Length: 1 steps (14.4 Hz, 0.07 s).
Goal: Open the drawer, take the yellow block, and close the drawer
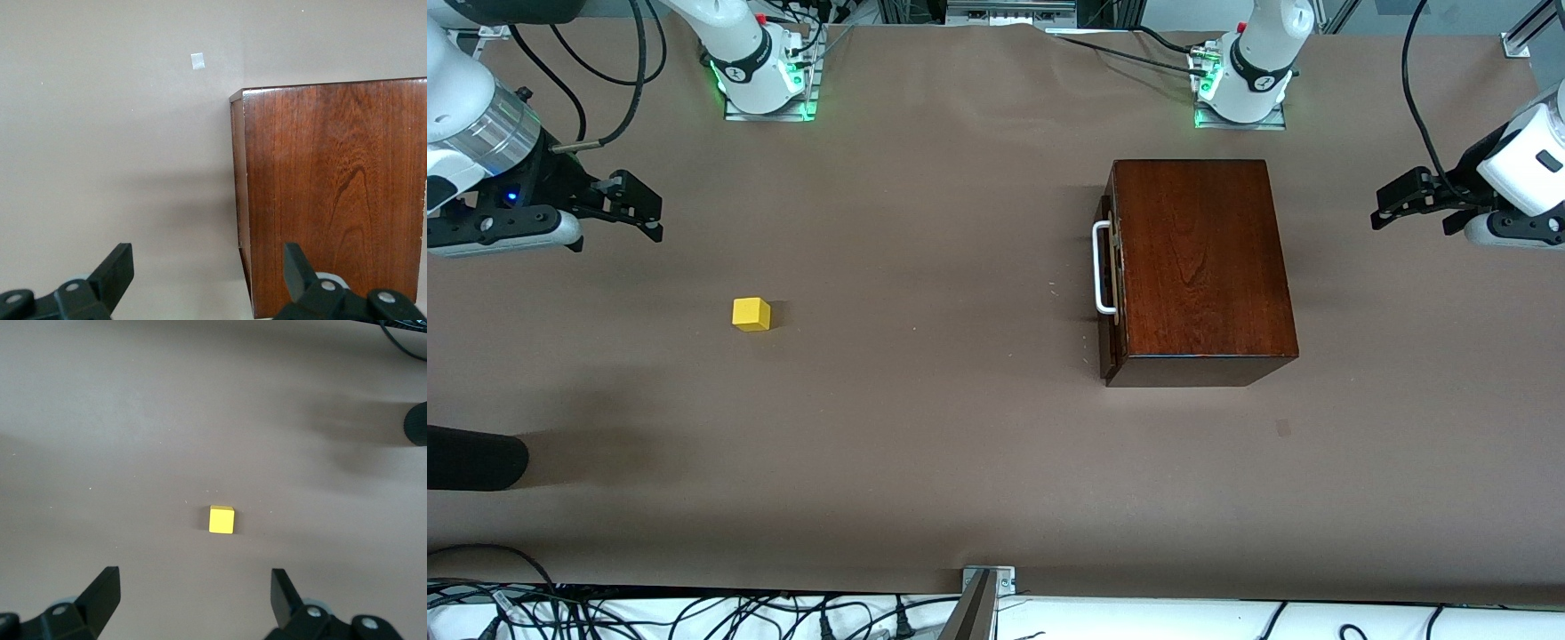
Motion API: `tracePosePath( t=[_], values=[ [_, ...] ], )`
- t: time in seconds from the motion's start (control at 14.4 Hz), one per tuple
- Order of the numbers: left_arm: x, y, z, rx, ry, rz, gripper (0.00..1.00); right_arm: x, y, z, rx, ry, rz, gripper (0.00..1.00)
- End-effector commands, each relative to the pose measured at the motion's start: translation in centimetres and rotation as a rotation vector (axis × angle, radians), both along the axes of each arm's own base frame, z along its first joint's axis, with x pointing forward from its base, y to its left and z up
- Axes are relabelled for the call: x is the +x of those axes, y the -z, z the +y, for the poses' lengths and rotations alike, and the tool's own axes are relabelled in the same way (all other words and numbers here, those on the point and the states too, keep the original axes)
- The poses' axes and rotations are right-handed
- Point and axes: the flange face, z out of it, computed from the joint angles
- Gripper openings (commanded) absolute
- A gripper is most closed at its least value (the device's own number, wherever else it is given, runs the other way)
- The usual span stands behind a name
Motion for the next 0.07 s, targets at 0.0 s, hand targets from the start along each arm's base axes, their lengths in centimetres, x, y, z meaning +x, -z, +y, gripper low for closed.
tracePosePath(
  t=[0.0],
  values=[
    [-0.41,-0.01,0.32,0.019,0.028,0.002,1.0,0.11,-0.41,-0.29,0.002,-0.012,0.01,1.0]
  ],
)
